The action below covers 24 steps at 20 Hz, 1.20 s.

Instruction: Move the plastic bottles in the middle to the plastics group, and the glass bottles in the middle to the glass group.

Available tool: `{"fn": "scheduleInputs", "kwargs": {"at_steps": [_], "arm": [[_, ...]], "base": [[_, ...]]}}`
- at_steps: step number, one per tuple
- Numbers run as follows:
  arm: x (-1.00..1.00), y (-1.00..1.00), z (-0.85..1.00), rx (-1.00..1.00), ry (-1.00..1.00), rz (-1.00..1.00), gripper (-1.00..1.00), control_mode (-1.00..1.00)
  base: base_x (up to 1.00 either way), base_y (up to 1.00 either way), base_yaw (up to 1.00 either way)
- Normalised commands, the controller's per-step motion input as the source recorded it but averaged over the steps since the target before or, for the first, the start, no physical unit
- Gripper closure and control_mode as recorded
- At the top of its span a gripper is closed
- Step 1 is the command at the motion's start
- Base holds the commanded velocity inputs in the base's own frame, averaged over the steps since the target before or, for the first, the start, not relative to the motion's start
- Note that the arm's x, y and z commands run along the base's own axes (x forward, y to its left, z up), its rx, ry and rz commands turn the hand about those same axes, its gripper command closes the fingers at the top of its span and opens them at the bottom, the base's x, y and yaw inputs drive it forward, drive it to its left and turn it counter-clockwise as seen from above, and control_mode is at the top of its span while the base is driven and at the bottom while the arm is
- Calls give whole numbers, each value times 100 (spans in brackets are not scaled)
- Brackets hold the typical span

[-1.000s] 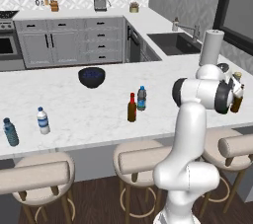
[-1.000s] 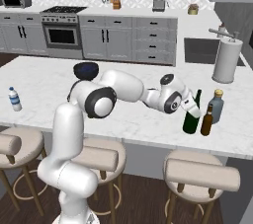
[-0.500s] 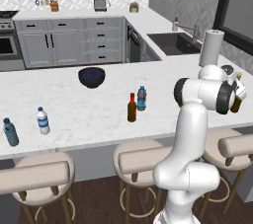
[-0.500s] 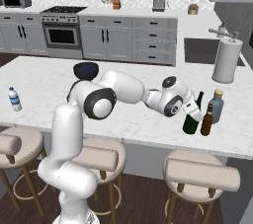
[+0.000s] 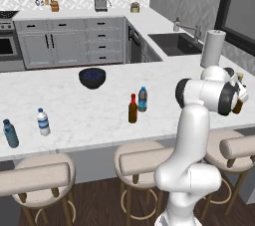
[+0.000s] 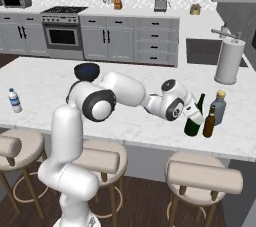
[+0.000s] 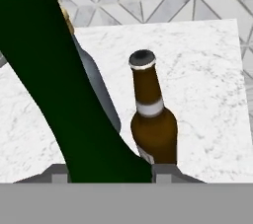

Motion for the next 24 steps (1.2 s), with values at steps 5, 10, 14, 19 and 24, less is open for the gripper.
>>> {"fn": "scheduleInputs", "kwargs": {"at_steps": [5, 10, 14, 19, 24], "arm": [[-1, 38, -39, 0, 3, -5, -100, -100], [-2, 19, -18, 0, 2, -3, -100, -100], [-12, 18, -7, 0, 6, -2, -100, -100], [-10, 21, 1, 0, 2, -4, -100, -100], [-16, 10, 4, 0, 4, -11, -100, -100]], "base": [[0, 0, 0], [0, 0, 0], [0, 0, 0], [0, 0, 0], [0, 0, 0]]}}
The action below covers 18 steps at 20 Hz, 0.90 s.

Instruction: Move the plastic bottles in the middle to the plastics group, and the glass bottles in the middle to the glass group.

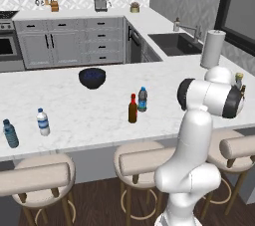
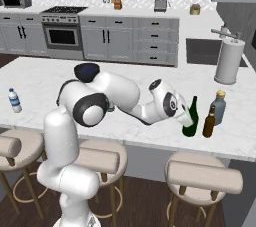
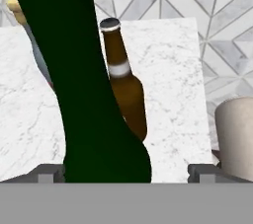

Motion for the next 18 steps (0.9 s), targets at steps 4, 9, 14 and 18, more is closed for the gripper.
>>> {"fn": "scheduleInputs", "kwargs": {"at_steps": [4, 9, 14, 18], "arm": [[-11, 13, 20, -3, 0, -5, -100, -100], [-6, 30, 29, -9, 0, -1, -100, -100], [-23, 31, 35, -15, 0, 0, -100, -100], [-32, 49, 34, -1, 5, 4, -100, -100]], "base": [[0, 0, 0], [0, 0, 0], [0, 0, 0], [0, 0, 0]]}}
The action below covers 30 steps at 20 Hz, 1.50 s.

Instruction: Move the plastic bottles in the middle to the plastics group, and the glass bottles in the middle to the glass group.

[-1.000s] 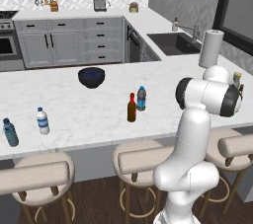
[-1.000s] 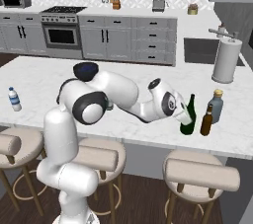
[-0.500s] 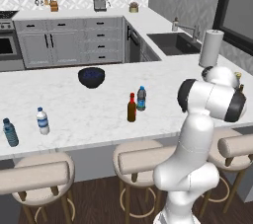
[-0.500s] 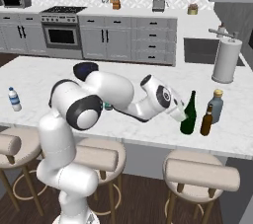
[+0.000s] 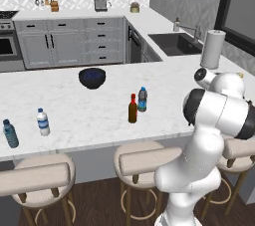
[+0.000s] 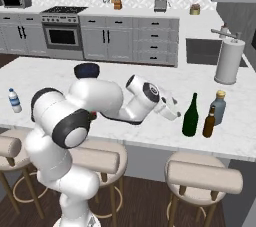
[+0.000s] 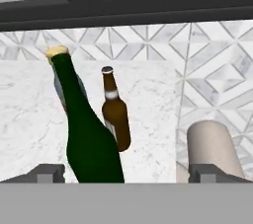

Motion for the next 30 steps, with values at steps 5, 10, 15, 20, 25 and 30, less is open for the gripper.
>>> {"fn": "scheduleInputs", "kwargs": {"at_steps": [5, 10, 15, 20, 25, 30], "arm": [[-16, 57, 39, 8, 19, 51, -100, -100], [-12, 59, 29, 7, 26, 74, -100, -100], [-3, 62, 37, 5, 43, 75, -100, -100], [0, 66, 41, 8, 43, 63, -100, -100], [-2, 58, 55, 11, 22, 39, -100, -100], [-36, 78, 5, 1, 0, 9, -100, -100]], "base": [[0, 0, 0], [0, 0, 0], [0, 0, 0], [0, 0, 0], [0, 0, 0], [0, 0, 0]]}}
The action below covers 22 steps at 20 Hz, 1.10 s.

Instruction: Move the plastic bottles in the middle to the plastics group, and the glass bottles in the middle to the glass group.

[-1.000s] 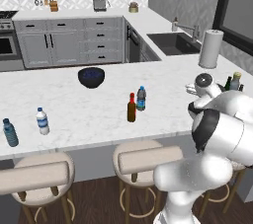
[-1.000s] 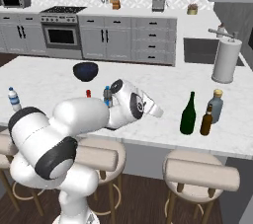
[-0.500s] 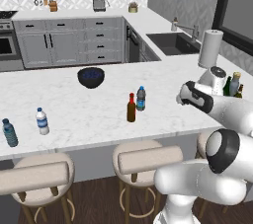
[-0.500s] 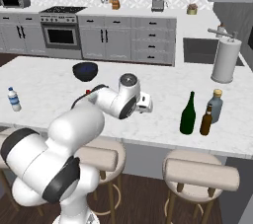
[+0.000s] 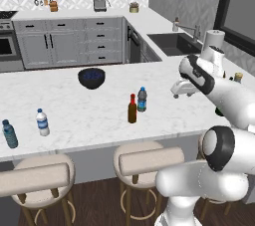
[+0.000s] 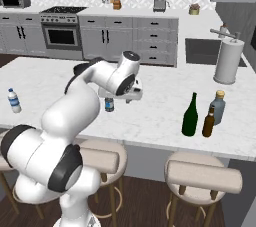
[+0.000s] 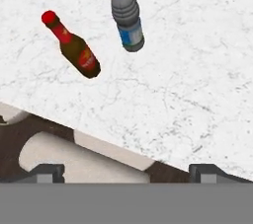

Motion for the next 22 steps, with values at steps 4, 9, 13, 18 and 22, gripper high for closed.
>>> {"fn": "scheduleInputs", "kwargs": {"at_steps": [4, 9, 13, 18, 22], "arm": [[-23, 71, 4, 12, 0, 0, -100, -100], [-23, 76, 2, 6, 0, 0, -100, -100], [-14, 73, 4, 0, 0, 0, -100, -100], [22, 71, 0, -6, 0, 0, -100, -100], [59, 37, 0, -12, 0, 0, -100, -100]], "base": [[0, 0, 0], [0, 0, 0], [0, 0, 0], [0, 0, 0], [0, 0, 0]]}}
